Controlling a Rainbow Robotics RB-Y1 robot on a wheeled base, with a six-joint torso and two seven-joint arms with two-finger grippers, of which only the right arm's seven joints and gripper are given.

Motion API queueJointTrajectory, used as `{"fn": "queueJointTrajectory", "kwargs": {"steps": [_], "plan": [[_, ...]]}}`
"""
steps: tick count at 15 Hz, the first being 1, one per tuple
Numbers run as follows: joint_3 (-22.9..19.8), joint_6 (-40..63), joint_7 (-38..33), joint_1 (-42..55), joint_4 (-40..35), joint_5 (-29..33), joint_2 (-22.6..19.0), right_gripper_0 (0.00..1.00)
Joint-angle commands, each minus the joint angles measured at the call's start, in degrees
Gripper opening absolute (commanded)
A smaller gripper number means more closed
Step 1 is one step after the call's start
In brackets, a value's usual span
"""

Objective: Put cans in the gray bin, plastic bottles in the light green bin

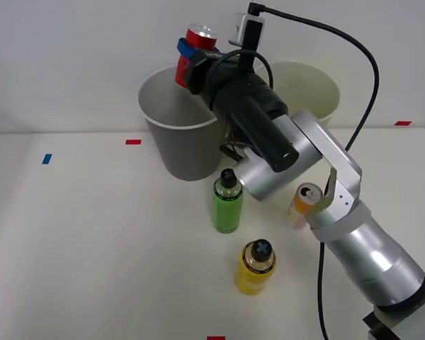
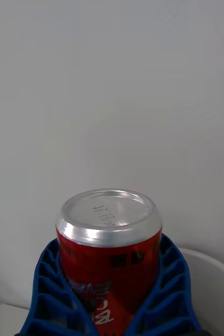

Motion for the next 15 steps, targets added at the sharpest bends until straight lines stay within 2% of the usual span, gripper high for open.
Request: {"fn": "queueJointTrajectory", "kwargs": {"steps": [1,11,12,13,14,15], "plan": [[2.72,0.05,1.08,-1.00,1.22,-0.03,-0.91,0.00],[3.77,0.05,2.13,-2.49,1.22,-0.03,-1.96,0.00],[3.77,0.05,2.04,-2.58,1.22,-0.03,-1.70,0.15],[3.77,0.05,1.96,-2.49,1.22,-0.03,-1.52,0.48],[3.77,0.84,1.87,-2.49,1.13,-0.03,-1.35,0.88],[3.77,0.93,1.78,-2.49,1.22,-0.03,-1.09,1.00]]}}
